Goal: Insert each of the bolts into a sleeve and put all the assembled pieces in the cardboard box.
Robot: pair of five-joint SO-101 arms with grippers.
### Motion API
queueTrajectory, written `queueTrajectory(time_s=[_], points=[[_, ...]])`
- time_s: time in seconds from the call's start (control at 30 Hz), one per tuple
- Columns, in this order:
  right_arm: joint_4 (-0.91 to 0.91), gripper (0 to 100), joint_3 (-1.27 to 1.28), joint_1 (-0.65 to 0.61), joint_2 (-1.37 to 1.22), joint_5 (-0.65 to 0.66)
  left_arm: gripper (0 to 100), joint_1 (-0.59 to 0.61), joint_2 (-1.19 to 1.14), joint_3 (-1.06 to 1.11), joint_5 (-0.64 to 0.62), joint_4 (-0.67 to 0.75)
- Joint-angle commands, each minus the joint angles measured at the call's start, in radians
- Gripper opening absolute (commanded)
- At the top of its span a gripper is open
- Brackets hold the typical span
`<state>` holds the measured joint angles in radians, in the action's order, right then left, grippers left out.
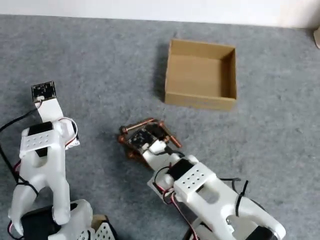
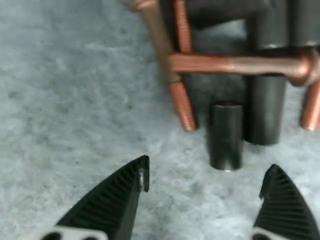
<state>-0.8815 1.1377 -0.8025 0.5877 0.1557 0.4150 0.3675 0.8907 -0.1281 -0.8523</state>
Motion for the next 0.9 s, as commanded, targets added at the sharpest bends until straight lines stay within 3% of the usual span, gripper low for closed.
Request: queueTrajectory(time_s=[0.0, 0.43, 0.87], points=[[0.019, 33.8, -0.002, -0.038, -0.002, 0.014, 2, 0.012, 0.002, -0.045, -0.003, 0.017], [0.062, 33.8, -0.001, 0.004, -0.016, 0.083, 2, 0.012, 0.002, -0.044, -0.003, 0.017], [0.094, 33.8, -0.125, 0.005, -0.384, 0.077, 2, 0.008, 0.001, -0.044, -0.002, 0.018]])
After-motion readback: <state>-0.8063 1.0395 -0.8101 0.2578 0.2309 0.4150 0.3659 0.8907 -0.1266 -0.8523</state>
